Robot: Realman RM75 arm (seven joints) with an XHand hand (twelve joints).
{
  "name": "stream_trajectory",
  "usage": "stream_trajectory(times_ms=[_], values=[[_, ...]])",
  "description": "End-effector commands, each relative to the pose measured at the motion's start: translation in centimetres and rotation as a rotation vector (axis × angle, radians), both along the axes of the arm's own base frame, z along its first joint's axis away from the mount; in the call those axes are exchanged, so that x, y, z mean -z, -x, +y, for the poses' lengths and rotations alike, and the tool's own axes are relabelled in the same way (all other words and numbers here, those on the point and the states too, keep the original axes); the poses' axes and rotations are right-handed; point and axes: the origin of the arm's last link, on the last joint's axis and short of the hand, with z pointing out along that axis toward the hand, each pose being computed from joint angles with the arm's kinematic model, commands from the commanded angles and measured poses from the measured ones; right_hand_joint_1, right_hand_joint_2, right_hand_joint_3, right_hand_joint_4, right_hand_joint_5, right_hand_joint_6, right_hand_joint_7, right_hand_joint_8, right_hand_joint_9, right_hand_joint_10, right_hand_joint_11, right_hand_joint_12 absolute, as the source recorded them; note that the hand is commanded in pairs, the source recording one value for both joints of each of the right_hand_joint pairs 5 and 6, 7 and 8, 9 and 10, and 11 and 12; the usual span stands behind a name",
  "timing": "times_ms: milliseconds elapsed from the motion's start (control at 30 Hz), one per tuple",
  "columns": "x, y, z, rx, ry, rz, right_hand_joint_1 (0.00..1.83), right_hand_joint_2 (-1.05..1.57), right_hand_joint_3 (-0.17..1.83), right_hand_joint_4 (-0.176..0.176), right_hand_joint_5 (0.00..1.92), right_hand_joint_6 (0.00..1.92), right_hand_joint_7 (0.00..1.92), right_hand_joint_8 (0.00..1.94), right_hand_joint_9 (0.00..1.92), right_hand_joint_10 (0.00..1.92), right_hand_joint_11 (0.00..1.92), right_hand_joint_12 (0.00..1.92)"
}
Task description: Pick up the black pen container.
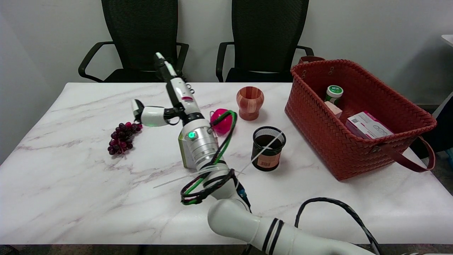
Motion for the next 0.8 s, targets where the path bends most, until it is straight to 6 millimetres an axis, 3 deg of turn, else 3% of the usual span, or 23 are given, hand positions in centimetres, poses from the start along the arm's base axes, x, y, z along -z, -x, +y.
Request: stream_trajectory(times_ms=[33,433,800], values=[[-6.7,-0.1,3.9,-0.072,0.228,-0.089,1.06,0.50,1.06,0.000,0.07,0.07,0.19,0.19,0.26,0.26,0.23,0.23],[-8.6,1.2,8.2,-0.050,0.403,-0.073,1.06,0.50,1.02,0.000,0.04,0.04,0.22,0.22,0.30,0.30,0.24,0.24],[-9.4,1.0,10.3,-0.055,0.533,-0.015,1.08,0.49,0.93,0.000,0.00,0.00,0.30,0.30,0.38,0.38,0.19,0.19]])
